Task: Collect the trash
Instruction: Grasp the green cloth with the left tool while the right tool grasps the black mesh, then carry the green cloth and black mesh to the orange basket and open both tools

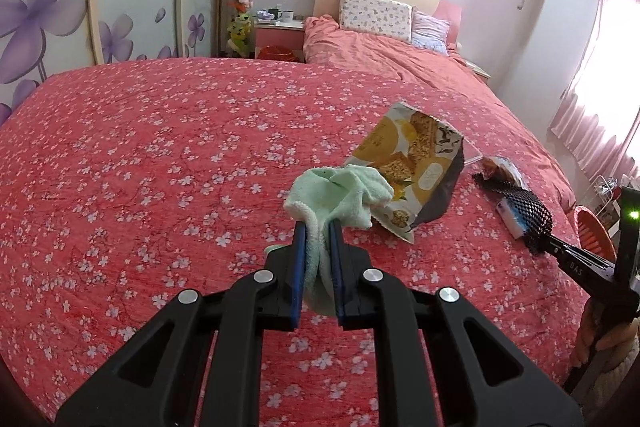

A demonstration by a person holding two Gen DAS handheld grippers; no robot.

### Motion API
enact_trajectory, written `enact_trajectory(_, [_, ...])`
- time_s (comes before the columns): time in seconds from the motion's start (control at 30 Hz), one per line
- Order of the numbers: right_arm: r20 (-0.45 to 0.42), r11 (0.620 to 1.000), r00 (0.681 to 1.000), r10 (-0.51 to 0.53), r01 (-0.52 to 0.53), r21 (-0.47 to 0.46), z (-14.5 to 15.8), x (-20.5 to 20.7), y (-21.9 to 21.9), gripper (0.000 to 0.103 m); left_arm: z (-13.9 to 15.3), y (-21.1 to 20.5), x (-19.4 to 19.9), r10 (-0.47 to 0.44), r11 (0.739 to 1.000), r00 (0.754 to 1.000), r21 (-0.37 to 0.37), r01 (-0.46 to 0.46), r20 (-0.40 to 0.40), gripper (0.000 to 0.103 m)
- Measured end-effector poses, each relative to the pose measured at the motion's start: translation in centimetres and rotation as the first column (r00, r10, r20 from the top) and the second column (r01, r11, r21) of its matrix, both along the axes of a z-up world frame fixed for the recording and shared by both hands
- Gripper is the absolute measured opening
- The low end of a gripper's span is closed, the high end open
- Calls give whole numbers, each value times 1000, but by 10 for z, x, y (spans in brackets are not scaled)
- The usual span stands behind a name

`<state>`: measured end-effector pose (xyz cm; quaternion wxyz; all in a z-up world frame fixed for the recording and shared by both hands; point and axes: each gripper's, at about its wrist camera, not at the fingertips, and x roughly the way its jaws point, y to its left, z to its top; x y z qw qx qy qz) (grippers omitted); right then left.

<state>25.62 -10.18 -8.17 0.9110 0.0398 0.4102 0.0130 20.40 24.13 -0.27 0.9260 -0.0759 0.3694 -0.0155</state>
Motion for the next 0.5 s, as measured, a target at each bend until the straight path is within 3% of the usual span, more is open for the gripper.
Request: enact_trajectory(0.5, [182,999,983,10,-15,28,67,-63,-24,5,25,-42,-11,-80,997,995,0,80,59,12])
